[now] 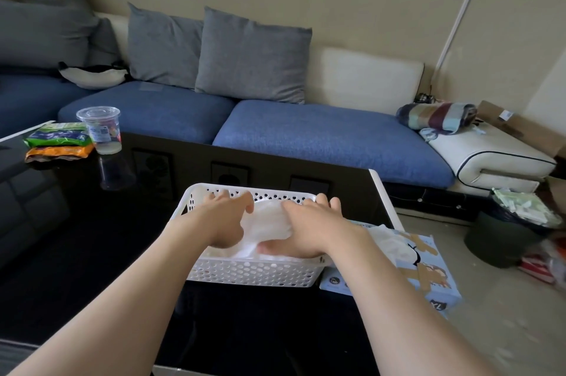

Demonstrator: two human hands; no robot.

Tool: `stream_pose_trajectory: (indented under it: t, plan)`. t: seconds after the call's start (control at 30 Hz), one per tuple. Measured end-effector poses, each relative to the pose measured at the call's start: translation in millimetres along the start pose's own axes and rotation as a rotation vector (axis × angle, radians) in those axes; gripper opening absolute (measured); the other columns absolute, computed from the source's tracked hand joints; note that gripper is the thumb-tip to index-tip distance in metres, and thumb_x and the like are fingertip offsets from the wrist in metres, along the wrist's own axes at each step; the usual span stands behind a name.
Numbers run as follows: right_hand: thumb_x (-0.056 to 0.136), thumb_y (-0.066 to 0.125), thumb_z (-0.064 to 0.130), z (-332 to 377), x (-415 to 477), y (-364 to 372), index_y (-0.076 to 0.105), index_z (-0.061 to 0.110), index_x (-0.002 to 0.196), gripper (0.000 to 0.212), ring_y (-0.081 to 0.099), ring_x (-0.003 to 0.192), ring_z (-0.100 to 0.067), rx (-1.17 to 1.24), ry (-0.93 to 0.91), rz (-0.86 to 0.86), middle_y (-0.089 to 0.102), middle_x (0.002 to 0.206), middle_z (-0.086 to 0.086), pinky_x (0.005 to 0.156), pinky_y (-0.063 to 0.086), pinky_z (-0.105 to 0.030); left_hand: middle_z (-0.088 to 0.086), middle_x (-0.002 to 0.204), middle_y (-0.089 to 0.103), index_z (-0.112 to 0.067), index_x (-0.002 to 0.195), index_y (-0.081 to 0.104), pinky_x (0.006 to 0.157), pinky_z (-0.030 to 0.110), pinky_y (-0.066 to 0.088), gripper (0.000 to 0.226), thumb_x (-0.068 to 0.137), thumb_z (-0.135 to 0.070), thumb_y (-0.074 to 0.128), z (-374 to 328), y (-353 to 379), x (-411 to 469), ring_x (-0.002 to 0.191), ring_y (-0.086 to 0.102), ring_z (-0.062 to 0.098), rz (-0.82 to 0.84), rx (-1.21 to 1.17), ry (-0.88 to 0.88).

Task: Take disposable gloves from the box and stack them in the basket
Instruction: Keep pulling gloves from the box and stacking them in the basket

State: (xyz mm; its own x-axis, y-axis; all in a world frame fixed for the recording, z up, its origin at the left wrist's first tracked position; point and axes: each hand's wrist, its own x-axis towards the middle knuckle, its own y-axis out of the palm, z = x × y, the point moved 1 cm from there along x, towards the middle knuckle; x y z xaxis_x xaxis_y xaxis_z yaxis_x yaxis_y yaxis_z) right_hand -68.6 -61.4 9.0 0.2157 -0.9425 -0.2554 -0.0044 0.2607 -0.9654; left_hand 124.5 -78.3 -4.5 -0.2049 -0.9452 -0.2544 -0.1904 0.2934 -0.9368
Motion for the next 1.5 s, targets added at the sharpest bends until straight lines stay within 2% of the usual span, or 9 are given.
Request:
stream_pose_trajectory:
  t: [0.1, 0.2, 0.33, 0.4, 0.6, 0.9, 1.03, 1.17, 1.5]
  plan:
    - [0.084, 0.038, 0.096, -5, -12, -10, 0.041, 0.031, 0.156, 0.096, 0.037, 0.133, -0.036, -0.007, 0.007, -0.129, 0.045, 0.145, -0.012, 0.107, 0.029, -0.05, 0.003, 0.12, 0.043, -0.028, 0.123, 0.05, 0.09, 0.036, 0.045, 0.036, 0.093, -0.007, 0.048, -13, -2, -1, 0.111, 0.045, 0.025, -0.19, 0.004, 0.03]
    - [0.106, 0.038, 0.066, -12, -23, -18, 0.048, 0.03, 0.153, 0.06, 0.045, 0.135, -0.033, 0.139, 0.016, -0.194, 0.048, 0.146, -0.01, 0.109, 0.036, -0.049, 0.0, 0.11, 0.051, -0.024, 0.108, 0.056, 0.089, 0.041, 0.053, 0.019, 0.095, -0.011, 0.05, -29, -2, -2, 0.099, 0.055, 0.022, -0.318, -0.055, 0.077]
    - [0.104, 0.056, 0.02, -42, -42, -28, 0.078, 0.024, 0.11, 0.023, 0.067, 0.08, -0.019, 0.335, 0.113, -0.359, 0.072, 0.104, -0.004, 0.071, 0.057, -0.035, -0.005, 0.105, 0.055, -0.023, 0.103, 0.062, 0.08, 0.036, 0.057, 0.013, 0.1, -0.016, 0.052, -57, -1, -6, 0.091, 0.059, 0.017, -0.446, -0.149, 0.21]
    - [0.097, 0.061, 0.008, -60, -51, -29, 0.08, 0.02, 0.093, 0.023, 0.067, 0.075, -0.018, 0.315, 0.23, -0.455, 0.073, 0.09, -0.003, 0.065, 0.059, -0.033, -0.008, 0.106, 0.055, -0.025, 0.105, 0.064, 0.078, 0.03, 0.055, 0.013, 0.101, -0.017, 0.054, -71, 1, -7, 0.092, 0.059, 0.013, -0.48, -0.184, 0.296]
    - [0.087, 0.078, 0.008, -106, -66, -20, 0.07, 0.017, 0.108, 0.023, 0.067, 0.085, -0.024, 0.21, 0.474, -0.404, 0.066, 0.104, -0.006, 0.075, 0.062, -0.04, -0.012, 0.113, 0.057, -0.03, 0.111, 0.067, 0.093, 0.029, 0.049, 0.021, 0.1, -0.017, 0.054, -107, 14, -5, 0.111, 0.051, 0.01, -0.441, -0.188, 0.496]
    - [0.069, 0.099, 0.035, -136, -73, -3, 0.074, 0.026, 0.097, 0.039, 0.067, 0.087, -0.02, 0.308, 0.388, -0.3, 0.063, 0.107, 0.0, 0.076, 0.06, -0.036, -0.012, 0.131, 0.055, -0.034, 0.122, 0.068, 0.108, 0.037, 0.035, 0.029, 0.095, -0.042, 0.063, -144, 34, 0, 0.126, 0.044, 0.014, -0.362, -0.035, 0.534]
    - [0.078, 0.095, 0.035, -149, -68, 9, 0.076, 0.029, 0.086, 0.022, 0.068, 0.085, -0.019, 0.343, 0.331, -0.321, 0.067, 0.102, 0.0, 0.081, 0.063, -0.039, -0.011, 0.135, 0.053, -0.034, 0.127, 0.066, 0.108, 0.038, 0.031, 0.045, 0.091, -0.061, 0.066, -156, 39, 3, 0.131, 0.041, 0.014, -0.294, 0.024, 0.526]
    - [0.087, 0.087, 0.026, -160, -64, 16, 0.08, 0.028, 0.079, 0.011, 0.07, 0.083, -0.02, 0.329, 0.311, -0.358, 0.071, 0.099, 0.0, 0.081, 0.064, -0.041, -0.013, 0.135, 0.054, -0.034, 0.126, 0.067, 0.108, 0.039, 0.03, 0.043, 0.09, -0.059, 0.067, -162, 45, 6, 0.133, 0.041, 0.013, -0.298, 0.019, 0.524]
    - [0.101, 0.055, 0.004, -170, -66, 10, 0.069, 0.019, 0.082, 0.028, 0.066, 0.077, -0.019, 0.396, 0.251, -0.561, 0.069, 0.087, 0.004, 0.06, 0.051, -0.031, -0.014, 0.125, 0.058, -0.039, 0.12, 0.063, 0.108, 0.047, 0.03, 0.04, 0.087, -0.062, 0.064, -161, 53, 12, 0.124, 0.047, 0.014, -0.171, 0.004, 0.475]
